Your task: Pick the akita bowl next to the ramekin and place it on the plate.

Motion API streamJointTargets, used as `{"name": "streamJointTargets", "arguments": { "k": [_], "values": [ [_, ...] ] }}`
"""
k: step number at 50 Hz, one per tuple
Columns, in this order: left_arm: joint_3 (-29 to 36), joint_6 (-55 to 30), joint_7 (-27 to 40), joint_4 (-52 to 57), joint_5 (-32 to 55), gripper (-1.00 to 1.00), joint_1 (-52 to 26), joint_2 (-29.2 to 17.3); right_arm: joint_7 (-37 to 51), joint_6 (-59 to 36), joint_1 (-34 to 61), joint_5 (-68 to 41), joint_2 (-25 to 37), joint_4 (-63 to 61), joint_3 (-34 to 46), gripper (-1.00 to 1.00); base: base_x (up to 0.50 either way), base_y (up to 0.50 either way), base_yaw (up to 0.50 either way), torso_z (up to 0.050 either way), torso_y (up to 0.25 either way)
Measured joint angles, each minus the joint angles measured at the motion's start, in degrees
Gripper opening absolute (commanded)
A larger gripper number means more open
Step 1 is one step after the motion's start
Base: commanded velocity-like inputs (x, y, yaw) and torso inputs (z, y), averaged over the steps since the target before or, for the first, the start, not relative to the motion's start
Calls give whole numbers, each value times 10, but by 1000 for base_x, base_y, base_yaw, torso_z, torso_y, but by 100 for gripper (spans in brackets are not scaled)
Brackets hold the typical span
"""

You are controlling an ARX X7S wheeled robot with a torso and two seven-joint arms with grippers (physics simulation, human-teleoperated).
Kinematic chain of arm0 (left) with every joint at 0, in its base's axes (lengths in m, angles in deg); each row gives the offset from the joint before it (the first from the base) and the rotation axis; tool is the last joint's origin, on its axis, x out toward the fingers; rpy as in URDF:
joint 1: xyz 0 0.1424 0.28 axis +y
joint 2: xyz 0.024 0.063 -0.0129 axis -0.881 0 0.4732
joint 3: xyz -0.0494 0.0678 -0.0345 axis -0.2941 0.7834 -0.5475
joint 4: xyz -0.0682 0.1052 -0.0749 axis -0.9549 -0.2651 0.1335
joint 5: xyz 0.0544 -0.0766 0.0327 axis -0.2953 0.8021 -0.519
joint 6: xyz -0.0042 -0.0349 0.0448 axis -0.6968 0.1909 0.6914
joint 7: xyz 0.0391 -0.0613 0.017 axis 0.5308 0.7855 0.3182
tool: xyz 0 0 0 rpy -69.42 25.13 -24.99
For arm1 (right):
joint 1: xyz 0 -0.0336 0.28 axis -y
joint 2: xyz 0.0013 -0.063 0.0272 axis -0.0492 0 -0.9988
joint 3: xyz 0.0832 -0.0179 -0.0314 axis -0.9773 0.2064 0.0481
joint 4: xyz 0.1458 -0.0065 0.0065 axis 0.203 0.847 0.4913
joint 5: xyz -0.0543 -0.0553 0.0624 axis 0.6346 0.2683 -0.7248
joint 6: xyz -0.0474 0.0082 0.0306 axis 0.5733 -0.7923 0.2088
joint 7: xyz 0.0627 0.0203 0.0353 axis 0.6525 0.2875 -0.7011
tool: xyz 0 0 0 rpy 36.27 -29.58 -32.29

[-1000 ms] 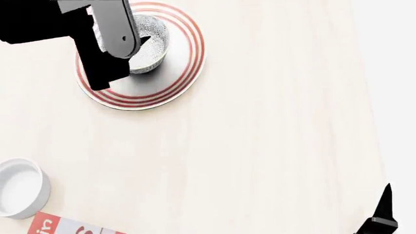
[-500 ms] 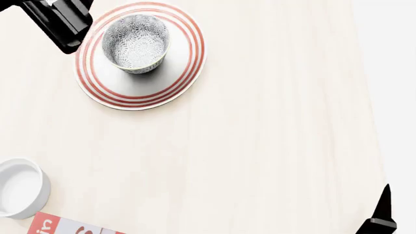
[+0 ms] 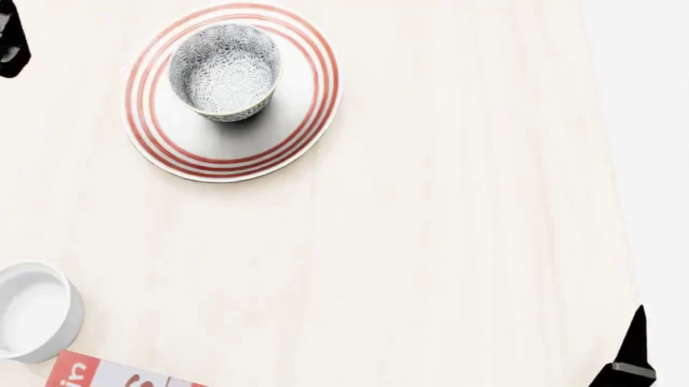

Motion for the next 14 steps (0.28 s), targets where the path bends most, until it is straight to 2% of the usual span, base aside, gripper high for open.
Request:
{"name": "streamJointTargets", "arguments": {
  "k": [14],
  "values": [
    [-97,30,121,116,69,100,106,-71,-1,2,0,1,1,3,2,100,0,0,0,0,0]
  ]
}}
